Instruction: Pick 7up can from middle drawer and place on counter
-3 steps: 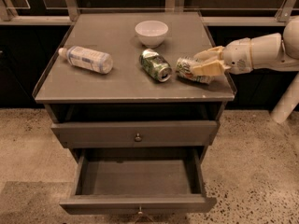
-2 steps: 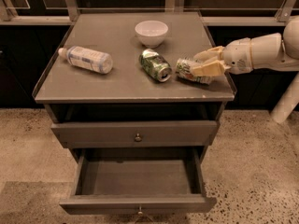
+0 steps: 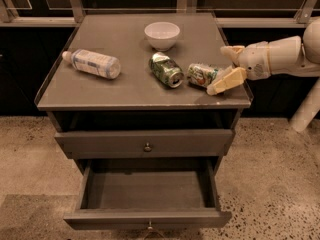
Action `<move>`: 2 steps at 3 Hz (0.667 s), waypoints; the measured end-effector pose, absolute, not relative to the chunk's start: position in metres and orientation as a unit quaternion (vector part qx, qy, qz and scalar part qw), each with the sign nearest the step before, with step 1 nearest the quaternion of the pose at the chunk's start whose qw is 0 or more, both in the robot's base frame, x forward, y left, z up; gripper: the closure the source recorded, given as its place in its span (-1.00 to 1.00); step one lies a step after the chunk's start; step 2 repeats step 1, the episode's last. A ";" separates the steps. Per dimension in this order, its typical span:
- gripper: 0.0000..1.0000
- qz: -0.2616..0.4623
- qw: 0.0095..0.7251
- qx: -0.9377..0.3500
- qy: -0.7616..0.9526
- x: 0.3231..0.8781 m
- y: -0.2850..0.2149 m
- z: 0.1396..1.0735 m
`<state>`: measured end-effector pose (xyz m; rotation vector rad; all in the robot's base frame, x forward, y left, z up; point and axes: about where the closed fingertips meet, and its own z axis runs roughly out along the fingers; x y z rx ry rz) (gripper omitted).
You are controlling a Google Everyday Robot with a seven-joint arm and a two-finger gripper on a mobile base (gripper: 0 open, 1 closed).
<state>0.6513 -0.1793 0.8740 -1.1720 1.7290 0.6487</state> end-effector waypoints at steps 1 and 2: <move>-1.00 0.263 0.459 -0.476 0.702 0.651 -0.179 0.874; -1.00 0.263 0.459 -0.476 0.702 0.651 -0.179 0.874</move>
Offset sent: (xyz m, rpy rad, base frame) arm 0.0000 0.0000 0.0000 0.0000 0.0000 0.0000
